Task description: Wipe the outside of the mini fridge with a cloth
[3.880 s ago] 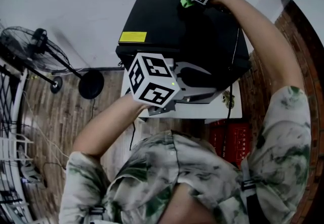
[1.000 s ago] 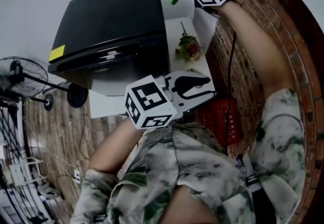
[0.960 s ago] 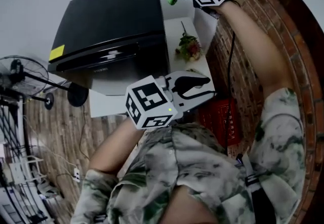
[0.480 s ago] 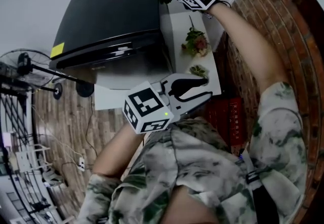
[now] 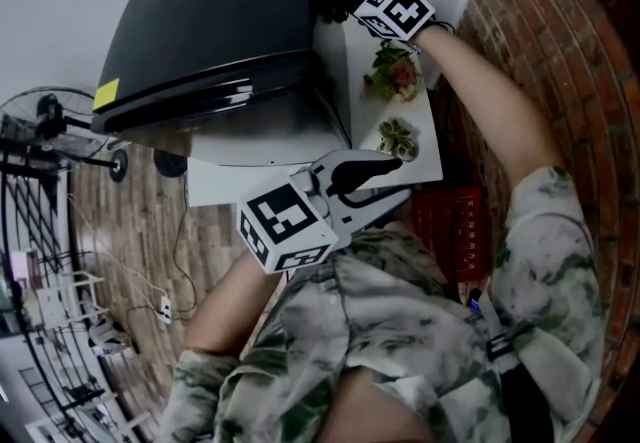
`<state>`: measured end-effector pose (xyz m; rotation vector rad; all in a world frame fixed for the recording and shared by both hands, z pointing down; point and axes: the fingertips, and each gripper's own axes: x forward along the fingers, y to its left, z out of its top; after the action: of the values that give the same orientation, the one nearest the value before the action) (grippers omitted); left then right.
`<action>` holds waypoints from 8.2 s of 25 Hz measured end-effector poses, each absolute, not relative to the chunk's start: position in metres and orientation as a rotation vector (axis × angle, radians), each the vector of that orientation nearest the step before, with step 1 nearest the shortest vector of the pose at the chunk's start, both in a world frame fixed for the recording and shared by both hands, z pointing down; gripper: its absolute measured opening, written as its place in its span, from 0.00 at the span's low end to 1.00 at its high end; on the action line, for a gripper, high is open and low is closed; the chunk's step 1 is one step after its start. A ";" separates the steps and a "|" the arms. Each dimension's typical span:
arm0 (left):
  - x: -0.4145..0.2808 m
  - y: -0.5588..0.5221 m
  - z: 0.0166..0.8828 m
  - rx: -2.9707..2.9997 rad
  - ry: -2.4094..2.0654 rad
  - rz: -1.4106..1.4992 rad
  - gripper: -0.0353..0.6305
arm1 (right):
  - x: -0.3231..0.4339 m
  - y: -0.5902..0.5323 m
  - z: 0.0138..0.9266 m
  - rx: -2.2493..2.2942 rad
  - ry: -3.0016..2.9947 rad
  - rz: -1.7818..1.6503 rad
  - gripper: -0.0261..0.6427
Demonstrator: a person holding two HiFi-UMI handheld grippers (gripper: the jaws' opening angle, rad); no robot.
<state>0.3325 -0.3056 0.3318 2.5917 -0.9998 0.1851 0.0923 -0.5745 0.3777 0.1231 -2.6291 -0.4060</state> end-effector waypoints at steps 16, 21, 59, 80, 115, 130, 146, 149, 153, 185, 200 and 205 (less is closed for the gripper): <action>0.326 -0.305 0.340 2.550 -1.056 0.163 0.26 | 0.097 -0.559 0.502 0.077 -2.516 -0.283 0.21; 0.325 -0.303 0.346 2.529 -1.049 0.146 0.26 | 0.099 -0.554 0.536 0.074 -2.477 -0.255 0.21; 0.334 -0.291 0.348 2.518 -1.058 0.120 0.26 | 0.132 -0.490 0.321 0.031 -2.718 -0.587 0.21; 0.331 -0.283 0.362 2.490 -1.028 0.125 0.26 | 0.137 -0.471 0.477 -0.030 -2.546 -0.479 0.21; 0.326 -0.288 0.374 2.469 -1.012 0.077 0.26 | 0.176 -0.465 0.430 0.036 -2.692 -0.306 0.21; 0.323 -0.288 0.388 2.431 -1.023 0.058 0.26 | 0.181 -0.401 0.333 -0.127 -2.778 -0.533 0.21; 0.317 -0.289 0.395 2.409 -1.018 0.062 0.26 | 0.182 -0.391 0.446 -0.183 -2.652 -0.446 0.21; 0.313 -0.289 0.397 2.404 -1.025 0.068 0.26 | 0.182 -0.391 0.475 -0.186 -2.618 -0.432 0.21; 0.312 -0.288 0.397 2.394 -1.037 0.063 0.26 | 0.185 -0.391 0.513 -0.194 -2.560 -0.431 0.21; 0.235 -0.242 0.396 2.516 -0.878 0.013 0.26 | 0.233 -0.389 0.483 0.291 -2.471 -0.282 0.21; 0.080 -0.075 0.407 2.577 -0.673 0.097 0.26 | 0.154 -0.208 0.370 0.765 -2.552 -0.272 0.21; 0.064 -0.049 0.414 2.557 -0.703 0.087 0.26 | 0.126 -0.166 0.378 0.719 -2.600 -0.236 0.21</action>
<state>0.0638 -0.0486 0.4141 2.5571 -0.7032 0.0867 0.1264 -0.1665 0.3782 0.7187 -2.6000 -0.2364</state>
